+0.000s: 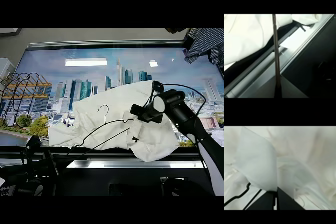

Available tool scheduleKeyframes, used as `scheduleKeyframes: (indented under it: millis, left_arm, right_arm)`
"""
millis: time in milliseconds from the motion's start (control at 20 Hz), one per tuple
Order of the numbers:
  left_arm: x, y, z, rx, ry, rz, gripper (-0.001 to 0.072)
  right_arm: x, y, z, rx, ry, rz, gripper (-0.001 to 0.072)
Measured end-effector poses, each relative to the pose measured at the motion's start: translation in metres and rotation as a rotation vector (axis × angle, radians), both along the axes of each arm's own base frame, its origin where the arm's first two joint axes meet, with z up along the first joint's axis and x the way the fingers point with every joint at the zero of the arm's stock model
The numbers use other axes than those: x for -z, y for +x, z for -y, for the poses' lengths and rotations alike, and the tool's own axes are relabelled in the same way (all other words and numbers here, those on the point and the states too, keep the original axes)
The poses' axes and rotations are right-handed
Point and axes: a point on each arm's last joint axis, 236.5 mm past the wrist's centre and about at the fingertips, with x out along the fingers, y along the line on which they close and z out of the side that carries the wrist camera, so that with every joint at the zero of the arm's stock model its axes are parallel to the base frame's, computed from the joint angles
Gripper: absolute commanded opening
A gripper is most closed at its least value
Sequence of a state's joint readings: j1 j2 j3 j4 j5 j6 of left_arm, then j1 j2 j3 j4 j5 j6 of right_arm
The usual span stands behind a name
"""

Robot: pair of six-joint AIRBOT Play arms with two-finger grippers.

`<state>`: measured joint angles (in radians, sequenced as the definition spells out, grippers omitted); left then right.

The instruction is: Fold the clothes and pants, and hang the long-sleeved shirts on hangers.

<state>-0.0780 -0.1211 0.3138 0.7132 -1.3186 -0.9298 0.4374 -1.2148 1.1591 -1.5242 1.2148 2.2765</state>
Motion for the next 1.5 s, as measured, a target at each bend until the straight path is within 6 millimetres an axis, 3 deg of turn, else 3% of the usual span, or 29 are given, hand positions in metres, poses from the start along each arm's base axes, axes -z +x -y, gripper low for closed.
scheduleKeyframes:
  millis: [300, 600, 900, 1150, 1500]
  left_arm:
    - [0.0, 0.006, 0.006, 0.042, -0.01, 0.02, 0.0015]
    - [0.007, 0.016, 0.018, 0.1, -0.007, 0.033, 0.0015]
    - [0.014, 0.023, 0.052, 0.16, -0.04, 0.038, 0.0016]
    - [0.025, 0.026, 0.081, 0.186, -0.051, 0.012, 0.0018]
    - [0.02, 0.043, 0.108, 0.193, -0.052, 0.034, 0.0017]
  right_arm:
    - [-0.023, -0.011, 0.0, -0.012, 0.029, 0.027, 0.0037]
    - [-0.03, -0.015, -0.015, -0.032, 0.1, 0.029, 0.0037]
    - [-0.035, -0.018, -0.024, -0.064, 0.138, 0.031, 0.0037]
    - [-0.051, -0.023, -0.028, -0.096, 0.17, 0.067, 0.0036]
    - [-0.069, -0.034, -0.026, -0.124, 0.185, 0.099, 0.0037]
